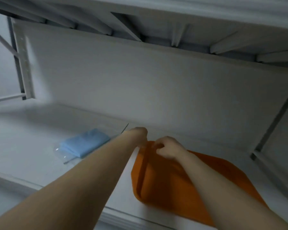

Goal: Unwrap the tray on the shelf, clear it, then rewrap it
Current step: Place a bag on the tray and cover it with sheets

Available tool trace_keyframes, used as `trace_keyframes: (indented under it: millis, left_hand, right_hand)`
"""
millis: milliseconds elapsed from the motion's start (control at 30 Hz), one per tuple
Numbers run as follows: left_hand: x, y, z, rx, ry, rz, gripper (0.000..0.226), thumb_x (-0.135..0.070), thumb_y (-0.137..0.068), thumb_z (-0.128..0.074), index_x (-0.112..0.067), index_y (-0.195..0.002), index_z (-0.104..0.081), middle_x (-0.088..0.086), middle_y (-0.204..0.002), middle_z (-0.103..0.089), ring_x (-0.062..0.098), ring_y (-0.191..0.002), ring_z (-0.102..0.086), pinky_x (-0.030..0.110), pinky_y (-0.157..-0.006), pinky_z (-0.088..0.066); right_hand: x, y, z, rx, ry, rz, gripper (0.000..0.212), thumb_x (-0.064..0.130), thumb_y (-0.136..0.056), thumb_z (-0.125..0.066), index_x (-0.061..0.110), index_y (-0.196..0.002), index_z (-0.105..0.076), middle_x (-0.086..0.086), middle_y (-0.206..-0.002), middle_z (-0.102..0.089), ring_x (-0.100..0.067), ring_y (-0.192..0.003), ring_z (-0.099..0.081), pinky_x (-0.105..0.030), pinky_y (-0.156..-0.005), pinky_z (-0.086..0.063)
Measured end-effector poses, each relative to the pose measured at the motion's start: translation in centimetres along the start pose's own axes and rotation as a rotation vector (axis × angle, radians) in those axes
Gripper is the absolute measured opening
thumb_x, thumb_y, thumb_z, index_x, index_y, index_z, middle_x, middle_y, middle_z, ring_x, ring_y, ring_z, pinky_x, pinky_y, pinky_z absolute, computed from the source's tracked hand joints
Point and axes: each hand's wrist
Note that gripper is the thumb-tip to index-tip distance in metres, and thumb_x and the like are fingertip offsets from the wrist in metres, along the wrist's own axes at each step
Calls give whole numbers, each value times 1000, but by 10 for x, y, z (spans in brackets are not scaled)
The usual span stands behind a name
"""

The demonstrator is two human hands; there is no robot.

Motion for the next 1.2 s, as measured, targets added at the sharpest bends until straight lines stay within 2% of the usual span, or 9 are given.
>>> trace_keyframes:
  millis: [67, 167, 233, 300, 367, 533, 700, 900, 1200]
  left_hand:
    - [22, -5, 0, 0, 29, 47, 31, -7, -88, -50, -10, -60, -37, 4, -64, -41, 20, -63, -49, 28, -68, -40]
    - [55, -11, 4, 6, 56, 77, 27, -13, -90, -52, -6, -66, -42, 6, -82, -50, 28, -92, -60, 29, -73, -44]
    - [76, -13, 2, 2, 69, 106, 12, -13, -89, -55, -1, -90, -55, 11, -97, -57, 28, -100, -61, 30, -80, -48]
    - [95, -20, -6, -26, 65, 129, 27, -14, -86, -59, -3, -111, -57, 12, -113, -63, 28, -109, -60, 32, -88, -50]
    - [110, -25, -17, -47, 56, 153, 34, -19, -85, -63, -5, -115, -58, 13, -121, -61, 29, -115, -58, 34, -92, -50]
    - [131, -29, -39, -64, 58, 301, 57, -30, -85, -63, -11, -136, -44, 15, -142, -37, 32, -134, -32, 41, -106, -39]
    - [144, -18, -44, -29, 69, 418, 54, -23, -87, -60, -11, -137, -44, 17, -143, -39, 34, -133, -38, 45, -106, -40]
    - [143, -7, -58, -61, -21, 403, 40, -8, -93, -47, -10, -133, -49, 11, -136, -50, 29, -127, -49, 37, -101, -42]
    - [145, -4, -63, -128, -108, 374, 41, -22, -92, -53, -10, -131, -50, 16, -133, -51, 28, -126, -49, 31, -102, -41]
  right_hand:
    - [19, -15, -2, 30, 5, 18, 39, 9, -81, -51, 22, -114, -68, 0, -121, -64, -20, -109, -61, -25, -91, -49]
    - [44, -41, -9, 80, 10, 53, 41, 6, -84, -49, 20, -118, -66, -1, -128, -61, -19, -116, -57, -22, -94, -44]
    - [59, -55, -13, 106, 10, 69, 42, 4, -85, -47, 18, -120, -65, -2, -129, -60, -19, -118, -56, -20, -94, -41]
    - [71, -68, -17, 122, 3, 74, 41, 4, -86, -47, 18, -120, -65, -3, -129, -60, -19, -118, -55, -18, -91, -40]
    - [80, -80, -21, 134, -1, 78, 40, 5, -85, -48, 18, -119, -66, -3, -128, -61, -19, -117, -56, -19, -91, -40]
    - [92, -100, -31, 154, 50, 113, 35, 9, -85, -53, 19, -114, -69, -3, -124, -64, -19, -115, -58, -22, -95, -42]
    - [95, -101, -31, 166, 58, 171, 34, 9, -85, -53, 16, -114, -69, -5, -124, -64, -20, -115, -58, -24, -95, -43]
    - [76, -86, -29, 200, 80, 195, 35, 9, -86, -52, 18, -116, -67, -3, -124, -63, -18, -114, -58, -24, -95, -44]
    - [73, -74, -21, 178, 34, 176, 35, 6, -87, -51, 15, -116, -67, -4, -124, -63, -18, -115, -58, -25, -97, -45]
Point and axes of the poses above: each hand's wrist, its own y-axis away from the middle knuckle, its own z-axis out of the back of the hand, x = y × z
